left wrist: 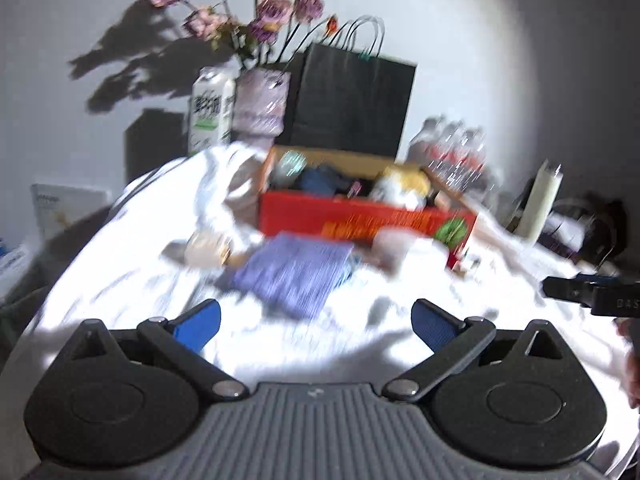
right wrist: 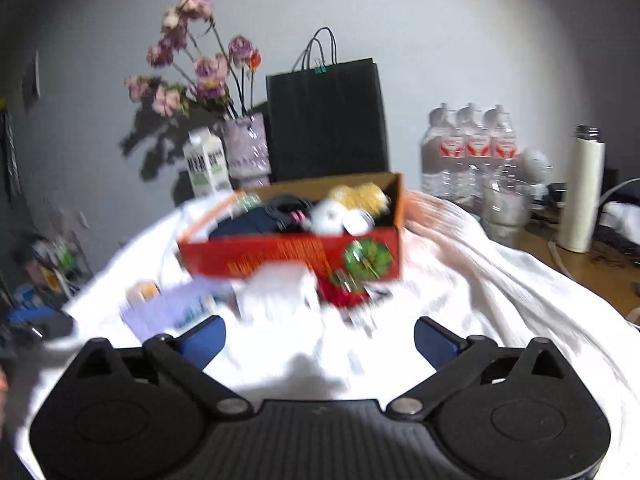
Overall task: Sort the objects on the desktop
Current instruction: 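Withdraw both grippers from the box, then grasp the purple cloth with the left gripper while the right gripper grasps the bead container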
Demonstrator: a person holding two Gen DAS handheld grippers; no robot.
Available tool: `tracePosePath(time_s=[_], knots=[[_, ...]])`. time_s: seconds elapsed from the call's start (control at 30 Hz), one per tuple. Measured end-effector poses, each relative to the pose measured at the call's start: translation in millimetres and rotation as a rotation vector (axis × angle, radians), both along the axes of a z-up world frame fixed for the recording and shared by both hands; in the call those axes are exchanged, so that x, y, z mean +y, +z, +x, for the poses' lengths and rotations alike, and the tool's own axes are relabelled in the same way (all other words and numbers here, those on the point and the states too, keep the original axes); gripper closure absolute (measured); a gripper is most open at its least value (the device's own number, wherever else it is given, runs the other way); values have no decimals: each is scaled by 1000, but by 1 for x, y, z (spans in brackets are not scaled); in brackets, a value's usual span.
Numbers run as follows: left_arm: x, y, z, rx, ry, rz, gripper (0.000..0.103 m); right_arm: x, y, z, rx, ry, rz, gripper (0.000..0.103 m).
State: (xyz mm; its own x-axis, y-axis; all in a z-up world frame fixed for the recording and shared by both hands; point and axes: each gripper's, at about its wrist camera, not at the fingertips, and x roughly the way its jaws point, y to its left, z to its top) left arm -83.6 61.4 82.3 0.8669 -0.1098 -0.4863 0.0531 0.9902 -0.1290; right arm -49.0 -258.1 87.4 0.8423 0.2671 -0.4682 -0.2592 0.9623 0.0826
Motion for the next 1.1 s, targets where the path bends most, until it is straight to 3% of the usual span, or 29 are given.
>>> tracePosePath(time_s=[0.17, 0.4, 0.6, 0.87, 1.1], knots=[[-27, -14, -15, -13, -21, 139, 0, 7, -16, -39, -44, 4, -14, 2], [-36, -31, -32, 21, -43, 109, 0, 20, -18, -72, -93, 33, -170, 2], [-31, -38, -36, 38, -4, 67, 0, 15, -23, -75, -74, 12, -105, 2], [-26, -40, -7, 29, -1, 48, 0, 25, -35, -51, -47, 23, -49, 3], [-18, -21, 72, -43, -49, 125, 0, 56, -21, 26, -49, 90, -37, 7]])
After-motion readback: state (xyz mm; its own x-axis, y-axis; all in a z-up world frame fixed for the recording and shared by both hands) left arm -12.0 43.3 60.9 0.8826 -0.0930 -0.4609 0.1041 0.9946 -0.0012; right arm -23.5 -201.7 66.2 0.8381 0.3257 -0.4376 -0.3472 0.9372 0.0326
